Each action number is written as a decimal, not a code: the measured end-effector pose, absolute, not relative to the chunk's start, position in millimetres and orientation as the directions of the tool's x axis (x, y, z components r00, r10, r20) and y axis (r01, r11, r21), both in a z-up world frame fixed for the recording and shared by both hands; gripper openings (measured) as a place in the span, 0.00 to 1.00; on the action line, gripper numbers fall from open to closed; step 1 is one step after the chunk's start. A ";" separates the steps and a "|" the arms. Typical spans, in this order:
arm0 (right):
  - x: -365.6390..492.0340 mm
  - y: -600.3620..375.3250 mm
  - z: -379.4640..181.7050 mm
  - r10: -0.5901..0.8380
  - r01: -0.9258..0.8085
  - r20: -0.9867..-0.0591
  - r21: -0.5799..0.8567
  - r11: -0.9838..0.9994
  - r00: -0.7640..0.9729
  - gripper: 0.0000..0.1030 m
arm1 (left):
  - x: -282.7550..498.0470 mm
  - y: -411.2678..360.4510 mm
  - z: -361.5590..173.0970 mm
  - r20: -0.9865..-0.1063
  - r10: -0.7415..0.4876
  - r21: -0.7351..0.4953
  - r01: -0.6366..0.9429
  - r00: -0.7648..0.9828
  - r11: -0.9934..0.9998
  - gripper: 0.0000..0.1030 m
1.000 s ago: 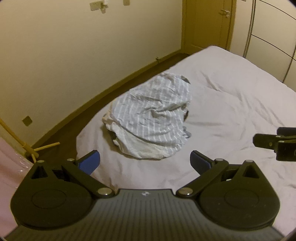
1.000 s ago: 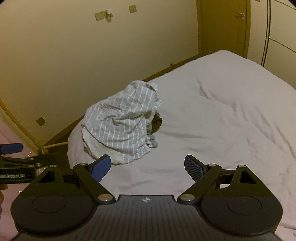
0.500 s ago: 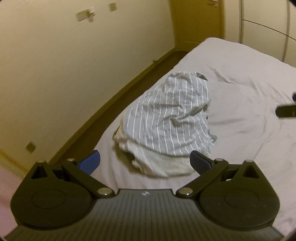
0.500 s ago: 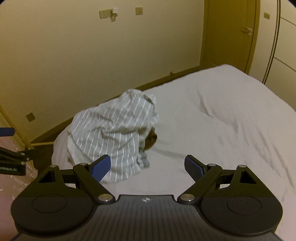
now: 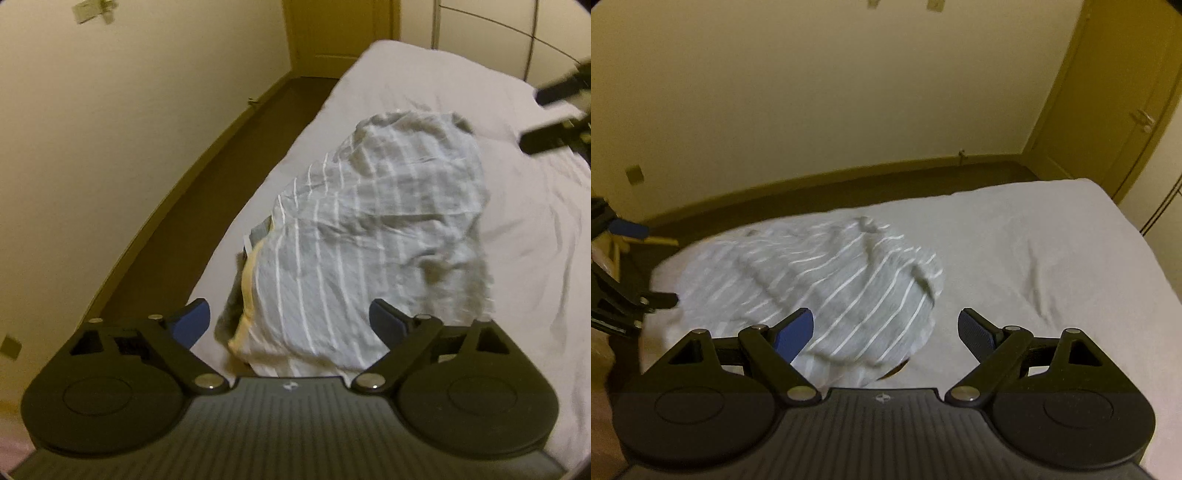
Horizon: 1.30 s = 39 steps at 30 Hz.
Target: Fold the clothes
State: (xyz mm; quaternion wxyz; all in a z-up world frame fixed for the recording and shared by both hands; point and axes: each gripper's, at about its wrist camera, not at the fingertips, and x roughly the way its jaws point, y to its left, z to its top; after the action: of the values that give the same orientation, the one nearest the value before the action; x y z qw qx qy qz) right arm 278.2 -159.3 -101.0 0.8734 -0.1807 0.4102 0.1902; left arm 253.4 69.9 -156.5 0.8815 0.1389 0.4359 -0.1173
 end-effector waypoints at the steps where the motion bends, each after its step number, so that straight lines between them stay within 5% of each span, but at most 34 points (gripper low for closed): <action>1: 292.1 -157.4 -106.0 0.180 -0.486 -0.795 -0.160 0.859 0.580 0.84 | 262.0 71.0 -161.4 -0.804 -0.087 0.147 0.339 0.588 0.929 0.79; 8: 364.9 -147.5 -140.0 0.173 -0.513 -0.842 -0.137 0.847 0.511 0.75 | 297.1 76.9 -201.6 -0.857 -0.122 0.095 0.386 0.501 0.918 0.70; 11: 375.2 -140.7 -151.6 0.190 -0.518 -0.853 -0.106 0.849 0.485 0.53 | 300.9 79.9 -208.0 -0.862 -0.166 0.048 0.403 0.479 0.914 0.55; 13: 379.7 -137.2 -156.9 0.201 -0.520 -0.858 -0.088 0.849 0.473 0.14 | 299.8 79.3 -205.8 -0.855 -0.193 0.031 0.419 0.481 0.907 0.28; 15: 369.7 -139.5 -148.0 0.213 -0.516 -0.845 -0.084 0.853 0.490 0.02 | 296.2 76.7 -202.0 -0.846 -0.189 0.053 0.432 0.498 0.900 0.10; 28: 284.6 -202.9 -81.3 0.222 -0.363 -0.749 -0.026 0.931 0.624 0.01 | 262.2 60.0 -130.6 -0.760 -0.369 -0.011 0.557 0.535 0.830 0.05; 39: 126.2 -351.0 -48.6 -0.037 0.021 -0.673 -0.032 0.999 0.739 0.00 | 194.3 -74.9 -72.3 -0.687 -0.606 -0.025 0.820 0.401 0.571 0.04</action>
State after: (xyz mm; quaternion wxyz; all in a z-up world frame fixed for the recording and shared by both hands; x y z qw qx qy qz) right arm 126.2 -351.0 -48.6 0.9324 -0.0108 0.3610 -0.0157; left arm 194.3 -74.9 -72.3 0.8213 0.1608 0.3335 -0.4341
